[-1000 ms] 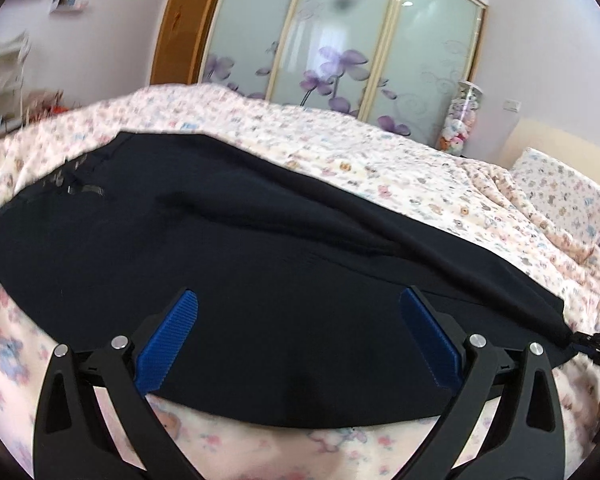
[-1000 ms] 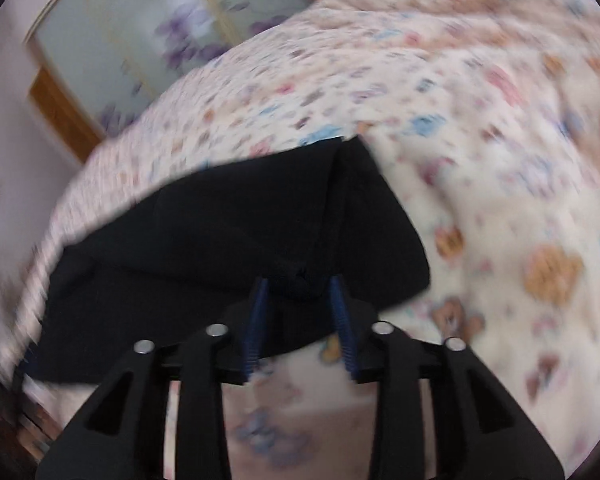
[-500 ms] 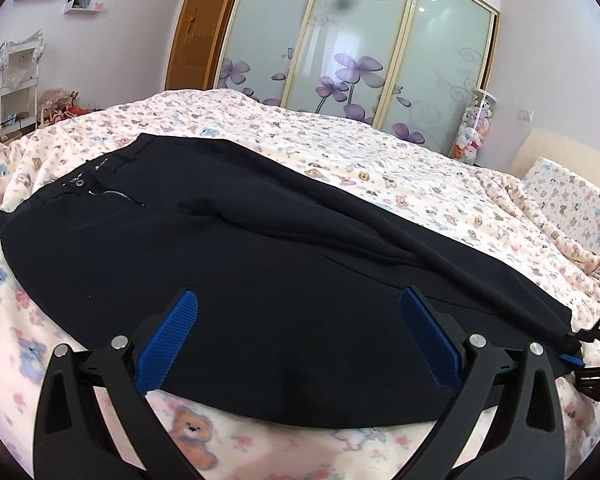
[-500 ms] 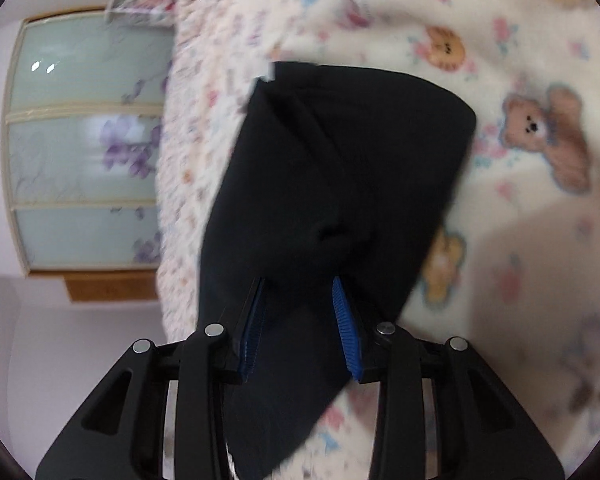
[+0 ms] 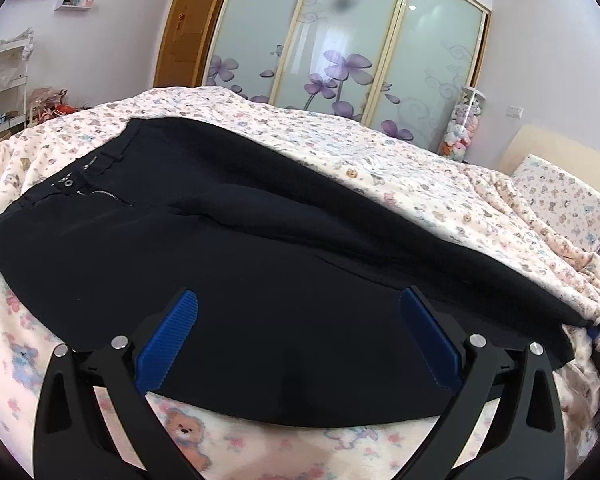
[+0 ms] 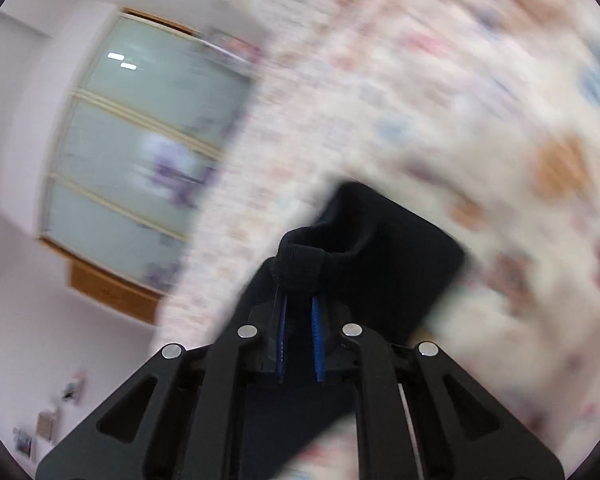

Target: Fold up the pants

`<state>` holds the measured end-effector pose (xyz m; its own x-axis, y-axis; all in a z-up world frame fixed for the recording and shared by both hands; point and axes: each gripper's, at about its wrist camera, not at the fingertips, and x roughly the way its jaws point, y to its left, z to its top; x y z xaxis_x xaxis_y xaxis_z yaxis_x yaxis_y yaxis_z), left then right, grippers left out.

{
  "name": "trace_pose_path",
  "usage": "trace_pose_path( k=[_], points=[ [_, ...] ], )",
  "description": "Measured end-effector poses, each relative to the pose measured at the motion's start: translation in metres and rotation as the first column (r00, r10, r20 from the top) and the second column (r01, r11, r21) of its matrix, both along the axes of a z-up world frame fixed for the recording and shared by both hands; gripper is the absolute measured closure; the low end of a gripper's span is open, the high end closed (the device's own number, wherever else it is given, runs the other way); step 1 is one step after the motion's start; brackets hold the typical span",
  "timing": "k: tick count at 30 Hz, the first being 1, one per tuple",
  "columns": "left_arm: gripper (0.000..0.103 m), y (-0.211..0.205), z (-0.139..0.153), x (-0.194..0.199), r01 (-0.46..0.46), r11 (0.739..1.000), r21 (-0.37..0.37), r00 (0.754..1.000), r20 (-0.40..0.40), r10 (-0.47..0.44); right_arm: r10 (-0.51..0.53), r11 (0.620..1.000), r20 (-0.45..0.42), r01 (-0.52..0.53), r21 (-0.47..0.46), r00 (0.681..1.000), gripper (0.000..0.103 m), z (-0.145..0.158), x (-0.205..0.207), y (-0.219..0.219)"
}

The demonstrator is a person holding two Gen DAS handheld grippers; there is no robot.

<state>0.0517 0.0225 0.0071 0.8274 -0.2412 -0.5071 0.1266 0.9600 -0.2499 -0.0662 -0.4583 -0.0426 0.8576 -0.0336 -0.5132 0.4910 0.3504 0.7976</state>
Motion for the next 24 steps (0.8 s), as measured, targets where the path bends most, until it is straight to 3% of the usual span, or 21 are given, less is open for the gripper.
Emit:
trace_pose_path(
  k=[2, 3, 6, 9, 12, 15, 17, 19, 24],
  points=[
    [0.002, 0.003, 0.0, -0.001, 0.021, 0.999, -0.027, 1.0, -0.011, -0.021, -0.019, 0.99, -0.041, 0.025, 0.141, 0.999, 0.094, -0.039, -0.003, -0.004],
    [0.002, 0.006, 0.001, -0.001, 0.029, 0.999, -0.042, 0.999, -0.017, -0.03, -0.026, 0.984, -0.029, 0.03, 0.175, 0.999, 0.094, -0.044, -0.005, -0.005],
    [0.002, 0.018, 0.01, 0.005, 0.03, 0.997, -0.072, 1.0, -0.004, -0.03, 0.004, 0.996, -0.062, 0.001, 0.089, 0.998, 0.093, -0.034, 0.002, 0.001],
    [0.002, 0.035, 0.019, 0.025, -0.017, 0.998, -0.057, 0.999, 0.034, 0.019, 0.015, 0.996, -0.07, -0.008, 0.091, 0.997, 0.094, -0.036, 0.002, 0.001],
    [0.002, 0.043, 0.03, 0.076, 0.029, 1.0, -0.007, 0.998, -0.05, -0.029, 0.028, 0.996, -0.074, -0.021, 0.088, 0.997, 0.094, -0.036, 0.008, 0.004],
    [0.002, 0.054, 0.039, 0.13, 0.045, 0.999, -0.005, 0.992, -0.114, -0.045, 0.04, 0.997, -0.089, -0.033, 0.077, 0.995, 0.093, -0.035, 0.008, 0.002],
    [0.002, 0.063, 0.043, 0.162, 0.026, 0.999, -0.048, 0.988, -0.15, -0.033, 0.045, 0.996, -0.095, -0.038, 0.076, 0.994, 0.093, -0.032, 0.007, -0.002],
    [0.002, 0.077, 0.043, 0.198, -0.015, 0.99, -0.137, 0.98, -0.201, -0.013, 0.052, 0.996, -0.1, -0.045, 0.073, 0.994, 0.093, -0.032, 0.009, -0.003],
    [0.003, 0.101, 0.017, 0.276, -0.175, 0.936, -0.307, 0.932, -0.357, 0.057, 0.075, 0.997, -0.128, -0.071, 0.037, 0.989, 0.093, -0.028, 0.017, -0.002]
  ],
)
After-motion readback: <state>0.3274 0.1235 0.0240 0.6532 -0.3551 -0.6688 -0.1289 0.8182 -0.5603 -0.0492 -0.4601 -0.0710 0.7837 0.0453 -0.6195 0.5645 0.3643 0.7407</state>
